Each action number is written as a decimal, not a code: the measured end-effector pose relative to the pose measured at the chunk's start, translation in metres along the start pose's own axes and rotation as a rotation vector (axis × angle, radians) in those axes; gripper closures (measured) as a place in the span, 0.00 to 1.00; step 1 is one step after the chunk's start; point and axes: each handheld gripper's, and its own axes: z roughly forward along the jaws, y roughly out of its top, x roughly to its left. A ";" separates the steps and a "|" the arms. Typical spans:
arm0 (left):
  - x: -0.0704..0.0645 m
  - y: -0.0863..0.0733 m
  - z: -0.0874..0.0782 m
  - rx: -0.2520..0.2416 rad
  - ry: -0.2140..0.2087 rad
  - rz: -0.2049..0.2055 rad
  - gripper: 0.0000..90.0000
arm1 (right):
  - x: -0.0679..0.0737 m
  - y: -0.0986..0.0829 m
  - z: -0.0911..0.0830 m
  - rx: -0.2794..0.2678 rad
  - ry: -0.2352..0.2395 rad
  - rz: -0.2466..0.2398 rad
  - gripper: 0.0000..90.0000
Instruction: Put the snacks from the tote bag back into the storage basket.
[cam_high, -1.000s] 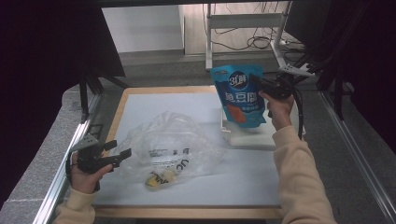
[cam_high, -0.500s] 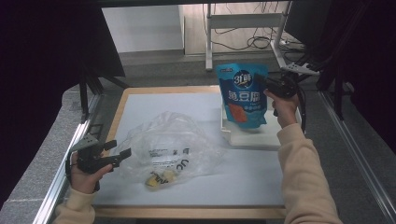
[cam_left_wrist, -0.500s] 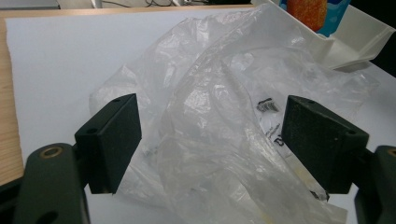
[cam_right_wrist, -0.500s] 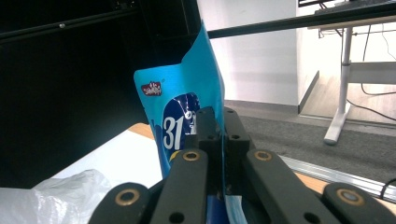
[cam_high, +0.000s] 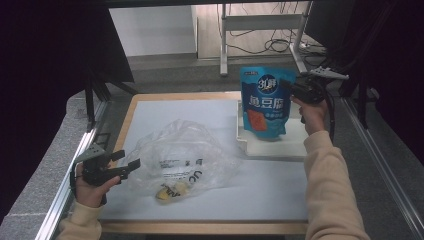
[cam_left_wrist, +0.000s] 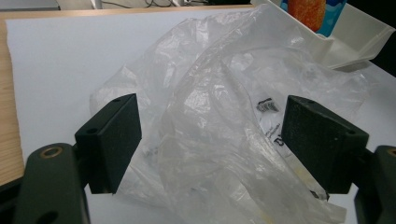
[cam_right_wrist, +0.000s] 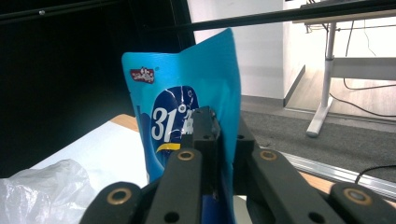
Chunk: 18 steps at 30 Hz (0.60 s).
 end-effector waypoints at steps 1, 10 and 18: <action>0.000 0.000 0.000 0.000 0.000 0.000 0.22 | 0.000 -0.001 -0.001 -0.004 -0.001 0.003 0.94; -0.003 0.001 0.000 -0.003 -0.003 0.004 0.22 | 0.002 -0.008 -0.012 -0.013 -0.017 0.005 0.91; -0.003 0.001 0.001 0.003 -0.007 0.005 0.22 | 0.004 -0.012 -0.021 -0.002 -0.044 0.019 0.86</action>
